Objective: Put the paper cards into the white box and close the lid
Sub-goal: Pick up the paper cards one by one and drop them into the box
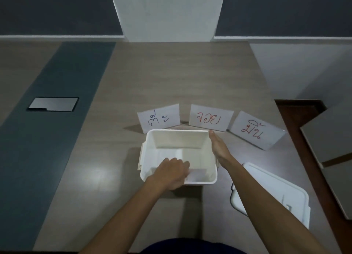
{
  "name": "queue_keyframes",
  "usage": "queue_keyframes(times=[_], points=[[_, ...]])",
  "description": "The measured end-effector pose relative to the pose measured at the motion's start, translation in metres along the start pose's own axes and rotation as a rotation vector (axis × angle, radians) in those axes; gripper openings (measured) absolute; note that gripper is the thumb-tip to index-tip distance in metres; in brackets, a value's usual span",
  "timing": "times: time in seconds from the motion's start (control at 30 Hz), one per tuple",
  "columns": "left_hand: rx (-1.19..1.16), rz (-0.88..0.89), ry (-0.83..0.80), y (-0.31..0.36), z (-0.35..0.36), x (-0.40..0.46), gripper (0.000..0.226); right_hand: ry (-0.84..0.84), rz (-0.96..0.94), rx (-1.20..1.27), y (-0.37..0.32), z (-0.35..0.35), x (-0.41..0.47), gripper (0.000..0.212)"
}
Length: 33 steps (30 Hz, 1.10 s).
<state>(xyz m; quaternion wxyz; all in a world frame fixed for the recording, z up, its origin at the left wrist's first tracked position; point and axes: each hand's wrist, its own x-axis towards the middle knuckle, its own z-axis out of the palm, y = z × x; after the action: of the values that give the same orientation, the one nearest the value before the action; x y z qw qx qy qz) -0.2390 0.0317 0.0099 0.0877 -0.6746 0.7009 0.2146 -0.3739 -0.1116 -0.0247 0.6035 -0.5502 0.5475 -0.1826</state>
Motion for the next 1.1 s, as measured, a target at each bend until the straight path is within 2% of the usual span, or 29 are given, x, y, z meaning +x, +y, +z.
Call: queue_keyframes(times=[0.07, 0.1, 0.17, 0.3, 0.37, 0.5, 0.57, 0.63, 0.73, 0.8, 0.87, 0.97, 1.1], points=[[-0.16, -0.061, -0.128, -0.003, 0.018, -0.003, 0.046, 0.033, -0.019, -0.016, 0.002, 0.002, 0.002, 0.058], [-0.232, -0.081, -0.141, -0.005, 0.024, -0.004, 0.055, 0.04, -0.024, -0.024, 0.002, 0.002, 0.001, 0.057], [-0.295, -0.088, -0.145, -0.011, 0.03, -0.002, 0.059, 0.049, -0.042, -0.047, 0.002, 0.003, 0.0, 0.055], [-0.398, -0.089, -0.259, -0.019, 0.017, 0.008, 0.058, 0.082, -0.08, -0.08, 0.006, -0.001, 0.007, 0.052], [-0.495, -0.048, -0.147, -0.026, 0.002, 0.017, 0.055, 0.099, -0.102, -0.091, 0.006, -0.008, 0.009, 0.052], [-0.634, -0.068, 0.443, -0.062, -0.036, 0.047, 0.029, 0.125, -0.126, -0.114, 0.004, -0.019, 0.01, 0.05], [-0.578, -0.164, 0.635, -0.09, -0.05, 0.066, 0.03, 0.139, -0.125, -0.118, 0.001, -0.017, 0.007, 0.048], [-0.463, -0.3, 0.634, -0.124, -0.058, 0.094, 0.041, 0.153, -0.118, -0.117, 0.0, -0.017, 0.007, 0.046], [-0.306, -0.439, 0.41, -0.161, -0.054, 0.125, 0.055, 0.151, -0.113, -0.137, 0.001, -0.016, 0.007, 0.044], [-0.273, -0.49, 0.29, -0.172, -0.049, 0.136, 0.045, 0.158, -0.107, -0.146, 0.003, -0.017, 0.01, 0.044], [-0.235, -0.5, 0.263, -0.177, -0.045, 0.14, 0.029, 0.168, -0.1, -0.142, 0.004, -0.017, 0.011, 0.042], [-0.195, -0.465, 0.38, -0.175, -0.054, 0.136, 0.015, 0.184, -0.1, -0.138, 0.003, -0.019, 0.013, 0.042], [-0.162, -0.395, 0.739, -0.143, -0.095, 0.1, 0.013, 0.178, -0.111, -0.128, 0.004, -0.02, 0.016, 0.042]])
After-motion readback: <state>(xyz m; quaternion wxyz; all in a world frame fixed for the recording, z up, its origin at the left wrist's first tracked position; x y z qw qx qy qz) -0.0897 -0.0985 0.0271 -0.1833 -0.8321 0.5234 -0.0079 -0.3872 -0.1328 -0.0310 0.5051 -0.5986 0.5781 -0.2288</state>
